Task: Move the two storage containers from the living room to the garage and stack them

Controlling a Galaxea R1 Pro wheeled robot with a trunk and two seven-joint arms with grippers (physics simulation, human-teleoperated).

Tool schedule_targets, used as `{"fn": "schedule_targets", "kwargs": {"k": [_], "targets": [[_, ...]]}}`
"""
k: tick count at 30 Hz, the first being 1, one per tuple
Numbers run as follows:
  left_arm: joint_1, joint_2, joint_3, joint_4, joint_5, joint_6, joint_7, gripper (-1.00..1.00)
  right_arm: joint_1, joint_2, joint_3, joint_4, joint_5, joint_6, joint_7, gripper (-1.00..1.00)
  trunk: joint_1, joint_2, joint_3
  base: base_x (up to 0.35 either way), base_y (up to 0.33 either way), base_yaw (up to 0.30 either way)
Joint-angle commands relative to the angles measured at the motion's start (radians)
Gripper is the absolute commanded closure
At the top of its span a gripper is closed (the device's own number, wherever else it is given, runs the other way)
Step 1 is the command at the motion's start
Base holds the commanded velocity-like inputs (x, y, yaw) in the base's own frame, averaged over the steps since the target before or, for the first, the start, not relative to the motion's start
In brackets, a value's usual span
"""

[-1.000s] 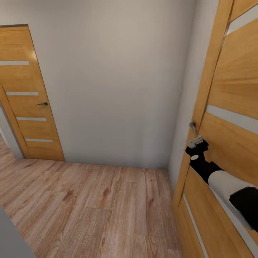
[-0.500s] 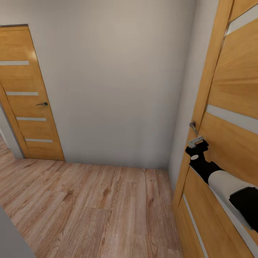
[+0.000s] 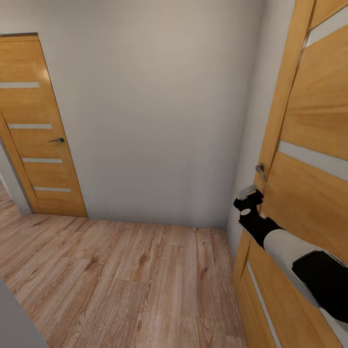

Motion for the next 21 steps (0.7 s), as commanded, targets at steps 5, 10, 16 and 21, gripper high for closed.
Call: {"fn": "schedule_targets", "kwargs": {"k": [5, 10, 16, 21], "targets": [[0.0, 0.0, 0.001, -0.001, 0.004, -0.002, 0.0, -1.0, 0.0, 0.111, 0.001, 0.009, 0.0, 0.007, 0.001, -1.0, 0.0, -0.001, -0.001, 0.0, 0.0, 0.0], [0.0, 0.0, 0.001, -0.001, 0.004, -0.002, 0.0, -1.0, 0.0, 0.169, 0.001, 0.072, -0.003, -0.001, 0.035, -1.0, 0.0, -0.001, -0.001, 0.0, 0.0, 0.0], [0.0, 0.0, 0.001, -0.001, 0.004, -0.002, -0.001, -1.0, 0.0, 0.194, -0.002, 0.171, -0.125, -0.009, 0.174, -1.0, 0.0, -0.001, -0.001, 0.0, 0.0, 0.0], [0.0, 0.0, 0.001, -0.001, 0.004, -0.002, -0.001, -1.0, 0.044, 0.191, -0.002, 0.226, -0.308, -0.011, 0.352, -1.0, 0.0, -0.001, -0.001, 0.0, 0.0, 0.0]]}}
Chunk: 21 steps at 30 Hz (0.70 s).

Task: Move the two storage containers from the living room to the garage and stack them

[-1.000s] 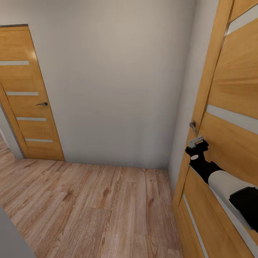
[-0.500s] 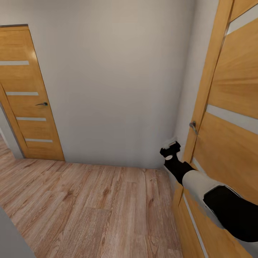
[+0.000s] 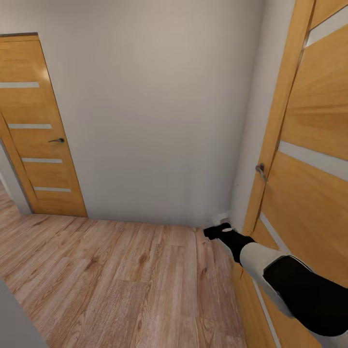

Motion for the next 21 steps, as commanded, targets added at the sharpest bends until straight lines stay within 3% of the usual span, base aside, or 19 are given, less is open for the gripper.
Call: {"fn": "schedule_targets", "kwargs": {"k": [1, 5, 7, 8, 9, 11, 13, 15, 21], "targets": [[0.0, 0.0, 0.001, -0.001, 0.004, -0.002, 0.0, -1.0, 0.016, -0.001, 0.01, 0.005, -0.025, 0.002, 0.018, -1.0, 0.0, -0.001, -0.001, 0.0, 0.0, 0.0], [0.0, 0.0, 0.001, -0.001, 0.004, -0.002, 0.0, -1.0, 0.157, -0.015, 0.01, 0.015, -0.071, 0.006, 0.075, -1.0, 0.0, -0.001, -0.001, 0.0, 0.0, 0.0], [0.0, -0.001, 0.001, -0.001, 0.003, -0.002, 0.0, -1.0, 0.301, -0.03, 0.01, 0.018, -0.082, 0.004, 0.088, -1.0, 0.0, -0.001, -0.001, 0.0, 0.0, 0.0], [0.0, -0.001, 0.002, -0.001, 0.003, -0.002, 0.0, -1.0, 0.329, -0.036, 0.01, 0.018, -0.084, 0.004, 0.089, -1.0, 0.0, -0.001, -0.001, 0.0, 0.0, 0.0], [0.0, -0.002, 0.002, -0.001, 0.003, -0.002, 0.0, -1.0, 0.384, -0.053, 0.011, 0.019, -0.088, 0.002, 0.093, -1.0, 0.0, -0.001, -0.001, 0.0, 0.0, 0.0], [0.0, -0.002, 0.002, -0.001, 0.003, -0.002, 0.0, -1.0, 0.436, -0.072, 0.011, 0.019, -0.091, -0.001, 0.097, -1.0, 0.0, -0.001, -0.001, 0.0, 0.0, 0.0], [0.0, -0.003, 0.003, -0.001, 0.004, -0.002, 0.0, -1.0, 0.553, -0.116, 0.01, 0.019, -0.098, -0.023, 0.105, -1.0, 0.0, -0.001, -0.001, 0.0, 0.0, 0.0], [0.0, -0.003, 0.002, -0.001, 0.003, -0.002, 0.0, -1.0, 0.635, -0.138, 0.009, 0.019, -0.116, -0.057, 0.107, -1.0, 0.0, -0.001, -0.001, 0.0, 0.0, 0.0], [0.0, -0.002, 0.002, -0.001, 0.004, -0.002, 0.001, -1.0, 0.798, -0.157, 0.009, 0.019, -0.151, -0.147, 0.104, -1.0, 0.0, -0.001, -0.001, 0.0, 0.0, 0.0]]}}
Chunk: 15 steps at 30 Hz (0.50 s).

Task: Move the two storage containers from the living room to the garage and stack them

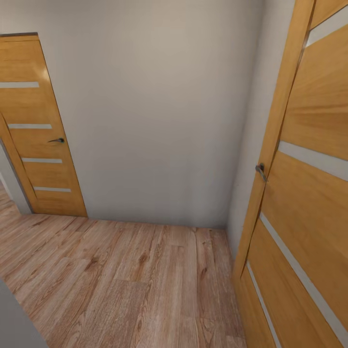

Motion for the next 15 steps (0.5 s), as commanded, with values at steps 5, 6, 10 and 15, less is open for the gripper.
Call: {"fn": "schedule_targets", "kwargs": {"k": [5, 6, 10, 15], "targets": [[0.0, 0.0, 0.002, -0.001, 0.005, -0.002, 0.0, -1.0, 0.087, 0.0, 0.009, 0.004, -0.017, -0.032, 0.0, -1.0, 0.0, 0.0, -0.001, 0.0, 0.0, 0.0], [0.0, 0.0, 0.002, -0.001, 0.005, -0.002, 0.0, -1.0, 0.097, 0.0, 0.009, 0.004, -0.017, -0.036, 0.0, -1.0, 0.0, 0.0, -0.001, 0.0, 0.0, 0.0], [0.0, 0.0, 0.001, -0.001, 0.003, -0.002, -0.001, -1.0, 0.136, 0.001, 0.009, 0.004, -0.017, -0.043, 0.003, -1.0, 0.0, 0.0, -0.001, 0.0, 0.0, 0.0], [0.0, -0.001, 0.0, -0.001, 0.003, -0.002, -0.001, -1.0, 0.149, 0.0, 0.009, 0.004, -0.015, -0.044, 0.006, -1.0, 0.0, 0.0, -0.001, 0.0, 0.0, 0.0]]}}
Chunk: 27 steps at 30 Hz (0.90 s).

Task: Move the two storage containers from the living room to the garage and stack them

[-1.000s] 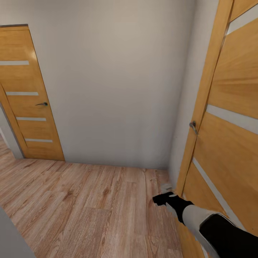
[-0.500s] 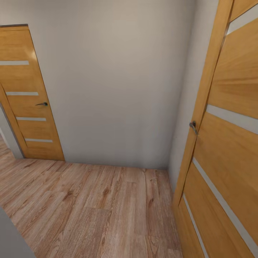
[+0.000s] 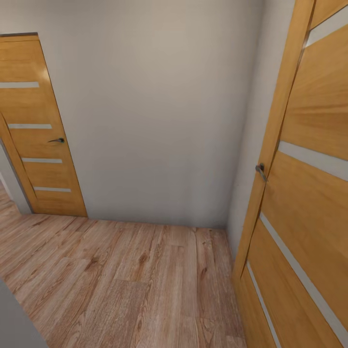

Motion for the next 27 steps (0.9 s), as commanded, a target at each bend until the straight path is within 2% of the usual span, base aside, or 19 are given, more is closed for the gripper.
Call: {"fn": "schedule_targets", "kwargs": {"k": [1, 27], "targets": [[0.0, 0.0, 0.001, -0.001, 0.004, -0.002, 0.0, -1.0, 0.0, 0.0, 0.008, 0.003, -0.01, -0.006, 0.005, -1.0, 0.0, 0.0, -0.001, 0.0, 0.0, 0.0], [0.0, -0.001, 0.003, -0.001, 0.004, -0.002, 0.001, -1.0, 0.007, -0.001, 0.018, 0.003, -0.002, -0.003, 0.006, -1.0, 0.0, 0.0, -0.001, 0.0, 0.0, 0.0]]}}
